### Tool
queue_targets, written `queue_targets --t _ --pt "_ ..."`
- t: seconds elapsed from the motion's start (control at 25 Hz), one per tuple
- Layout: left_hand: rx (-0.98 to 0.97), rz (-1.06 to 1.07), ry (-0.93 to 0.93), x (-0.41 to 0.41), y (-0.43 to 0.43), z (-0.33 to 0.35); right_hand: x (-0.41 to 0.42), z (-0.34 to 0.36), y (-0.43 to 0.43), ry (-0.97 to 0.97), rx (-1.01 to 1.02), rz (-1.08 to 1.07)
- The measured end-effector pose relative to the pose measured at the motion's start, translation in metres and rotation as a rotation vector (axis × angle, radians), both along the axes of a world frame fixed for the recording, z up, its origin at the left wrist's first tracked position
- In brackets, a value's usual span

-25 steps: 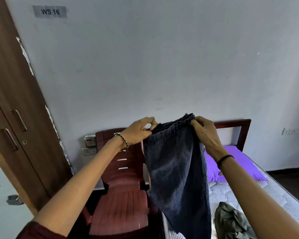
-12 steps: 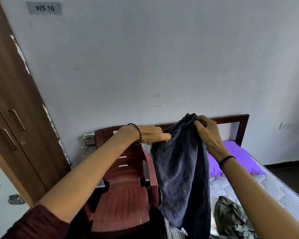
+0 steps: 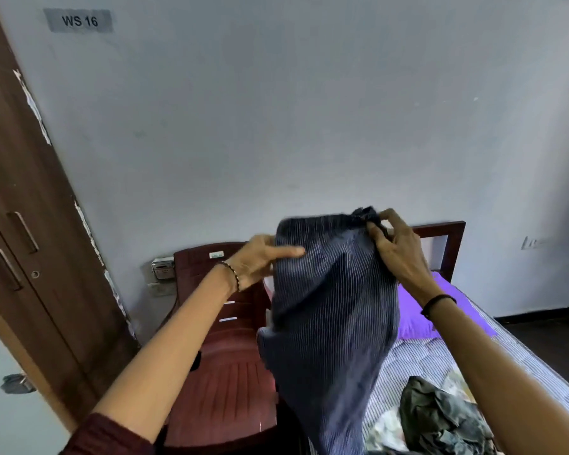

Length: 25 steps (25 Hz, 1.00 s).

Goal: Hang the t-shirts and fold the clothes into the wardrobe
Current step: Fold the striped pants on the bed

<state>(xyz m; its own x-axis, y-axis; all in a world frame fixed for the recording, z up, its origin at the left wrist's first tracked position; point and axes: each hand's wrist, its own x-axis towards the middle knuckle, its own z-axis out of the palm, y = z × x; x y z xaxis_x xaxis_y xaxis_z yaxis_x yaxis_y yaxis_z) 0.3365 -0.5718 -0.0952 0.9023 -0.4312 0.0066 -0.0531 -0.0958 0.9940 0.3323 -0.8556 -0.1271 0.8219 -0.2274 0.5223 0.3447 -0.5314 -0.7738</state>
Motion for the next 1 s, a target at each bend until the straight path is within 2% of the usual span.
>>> queue_targets --t 0.04,0.08,0.16,0.2,0.24,0.32,0.4,0.48,0.56,0.6,0.68,0.76,0.8,0.84,0.92,0.96,1.0 --pt "0.048 -0.029 0.009 -0.004 -0.004 -0.006 0.002 -0.006 -0.001 0.106 -0.017 0.023" --pt "0.049 -0.007 0.038 -0.004 -0.006 -0.008 0.003 -0.012 -0.003 0.23 0.079 0.111" --pt "-0.075 0.019 0.096 0.0 -0.002 -0.008 0.002 -0.016 -0.006 0.405 0.596 0.35" --pt "-0.055 -0.01 0.088 0.001 -0.001 -0.007 0.002 -0.021 -0.008 0.443 0.78 0.371" --pt "0.041 -0.045 0.053 -0.004 -0.002 -0.01 0.003 -0.027 -0.01 0.46 0.837 0.337" --pt "0.186 -0.019 0.085 -0.009 -0.007 -0.035 0.003 -0.04 -0.01 0.509 0.766 0.249" --pt "0.173 0.094 0.082 -0.009 -0.011 -0.057 0.003 -0.043 -0.01 0.596 0.679 0.255" --pt "0.056 0.164 0.067 -0.013 -0.014 -0.054 0.0 -0.031 -0.013 0.67 0.779 0.395" --pt "-0.112 0.243 0.09 -0.011 -0.014 -0.04 -0.005 -0.014 -0.022 0.596 1.007 0.598" --pt "-0.171 0.286 0.101 -0.005 -0.013 -0.037 -0.005 -0.014 -0.026 0.566 1.003 0.665" --pt "-0.036 0.376 0.063 -0.005 -0.013 -0.039 -0.014 -0.023 -0.021 0.662 0.707 0.707" --pt "0.209 0.376 0.032 -0.012 -0.01 -0.049 -0.023 -0.041 -0.013 0.769 0.484 0.675" --pt "0.208 0.368 0.029 -0.015 -0.007 -0.051 -0.028 -0.043 -0.01 0.755 0.499 0.67" --pt "0.093 0.358 0.051 -0.02 -0.006 -0.048 -0.029 -0.042 -0.009 0.687 0.623 0.685" --pt "-0.119 0.191 0.168 -0.024 0.005 -0.049 -0.03 -0.043 -0.012 0.587 0.934 0.747" --pt "-0.051 0.083 0.186 -0.028 0.007 -0.053 -0.031 -0.045 -0.013 0.606 1.004 0.734" --pt "0.078 -0.013 0.175 -0.033 0.008 -0.062 -0.032 -0.052 -0.012 0.673 0.965 0.726"
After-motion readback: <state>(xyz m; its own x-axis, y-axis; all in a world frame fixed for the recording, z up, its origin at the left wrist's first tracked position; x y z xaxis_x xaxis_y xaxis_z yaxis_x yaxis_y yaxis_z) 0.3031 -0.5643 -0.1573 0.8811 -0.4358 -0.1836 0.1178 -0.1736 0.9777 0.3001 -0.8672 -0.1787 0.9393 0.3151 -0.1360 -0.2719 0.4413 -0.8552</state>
